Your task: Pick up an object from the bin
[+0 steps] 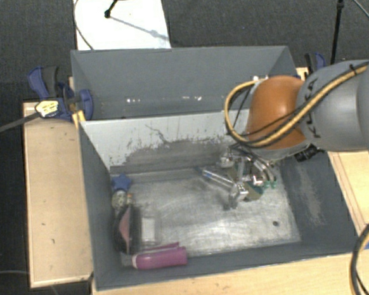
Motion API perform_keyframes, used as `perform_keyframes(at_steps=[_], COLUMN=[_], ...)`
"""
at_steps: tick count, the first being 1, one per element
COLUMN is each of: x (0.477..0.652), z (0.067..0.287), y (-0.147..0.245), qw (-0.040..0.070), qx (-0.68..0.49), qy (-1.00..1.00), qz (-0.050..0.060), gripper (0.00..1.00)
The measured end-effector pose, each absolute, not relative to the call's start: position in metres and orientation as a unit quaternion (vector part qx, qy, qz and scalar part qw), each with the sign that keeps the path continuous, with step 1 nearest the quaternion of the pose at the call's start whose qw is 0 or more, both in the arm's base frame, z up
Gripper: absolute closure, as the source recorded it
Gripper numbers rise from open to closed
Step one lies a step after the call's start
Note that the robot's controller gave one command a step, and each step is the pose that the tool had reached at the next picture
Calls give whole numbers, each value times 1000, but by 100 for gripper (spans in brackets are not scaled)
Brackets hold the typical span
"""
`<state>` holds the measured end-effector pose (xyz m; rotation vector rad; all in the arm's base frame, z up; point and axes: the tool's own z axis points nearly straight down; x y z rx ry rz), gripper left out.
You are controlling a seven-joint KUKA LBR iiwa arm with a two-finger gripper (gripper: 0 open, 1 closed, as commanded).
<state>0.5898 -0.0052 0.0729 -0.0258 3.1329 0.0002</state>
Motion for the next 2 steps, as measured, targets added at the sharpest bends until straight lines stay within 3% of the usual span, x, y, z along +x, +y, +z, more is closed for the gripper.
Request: perform_keyframes(at_steps=[1,2], x=[593,581], z=[76,247], y=[-5,6], qw=[10,6], qx=[-6,-64], qy=[1000,998], qz=[0,0], gripper=[100,100])
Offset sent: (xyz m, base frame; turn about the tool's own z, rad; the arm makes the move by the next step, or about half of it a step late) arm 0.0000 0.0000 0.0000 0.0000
